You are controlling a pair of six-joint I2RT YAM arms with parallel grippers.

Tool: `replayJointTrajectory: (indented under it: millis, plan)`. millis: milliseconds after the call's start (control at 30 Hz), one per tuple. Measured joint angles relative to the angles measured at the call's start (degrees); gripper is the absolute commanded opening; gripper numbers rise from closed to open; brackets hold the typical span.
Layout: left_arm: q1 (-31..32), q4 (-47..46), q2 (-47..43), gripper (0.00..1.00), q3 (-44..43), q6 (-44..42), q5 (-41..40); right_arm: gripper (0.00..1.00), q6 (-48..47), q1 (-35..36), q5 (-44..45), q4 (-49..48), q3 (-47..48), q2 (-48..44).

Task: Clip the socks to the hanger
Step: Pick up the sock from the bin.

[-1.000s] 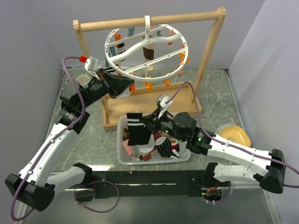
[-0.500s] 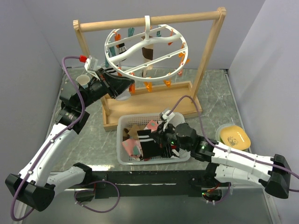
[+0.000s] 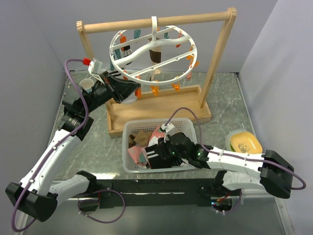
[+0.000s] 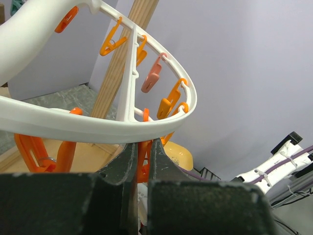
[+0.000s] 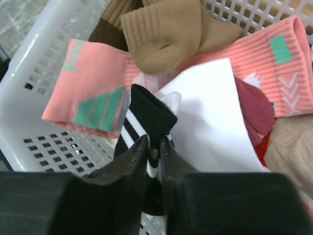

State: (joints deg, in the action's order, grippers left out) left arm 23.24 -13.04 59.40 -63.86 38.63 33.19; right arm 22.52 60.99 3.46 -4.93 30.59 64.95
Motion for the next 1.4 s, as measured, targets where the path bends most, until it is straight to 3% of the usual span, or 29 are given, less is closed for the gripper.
replayJointTrajectory:
  millis: [67,233,567,667,900,1033,1133,1400]
  plan:
    - [0.0,0.0,0.0,0.01,0.0,0.0,0.0,0.43,0.5,0.0,0.0,-0.6,0.0,0.5]
    - [-0.2,0.0,-0.2,0.01,0.3,0.0,0.0,0.44,1.0,0.0,-0.1,-2.1,0.1,1.6]
    - [-0.3,-0.3,-0.3,0.01,0.6,0.1,0.0,0.28,2.3,0.0,1.6,-3.7,0.1,1.9]
    - [-0.3,-0.5,-0.4,0.01,0.8,0.1,0.0,0.37,2.6,0.0,3.0,-5.0,0.1,1.2]
    - [-0.3,-0.6,-0.5,0.01,0.9,0.2,0.0,0.35,2.6,0.0,4.6,-6.1,0.1,1.4]
    - [-0.3,-0.6,-0.6,0.01,0.9,0.2,0.0,0.49,2.9,0.0,4.7,-6.5,0.1,2.4]
    - [-0.3,-0.6,-0.8,0.01,0.9,0.2,0.0,0.54,3.2,0.0,5.7,-6.4,0.1,2.6]
    - [-0.3,-0.7,-0.8,0.01,0.9,0.2,0.0,0.51,3.2,-1.0,6.6,-7.1,0.1,4.2]
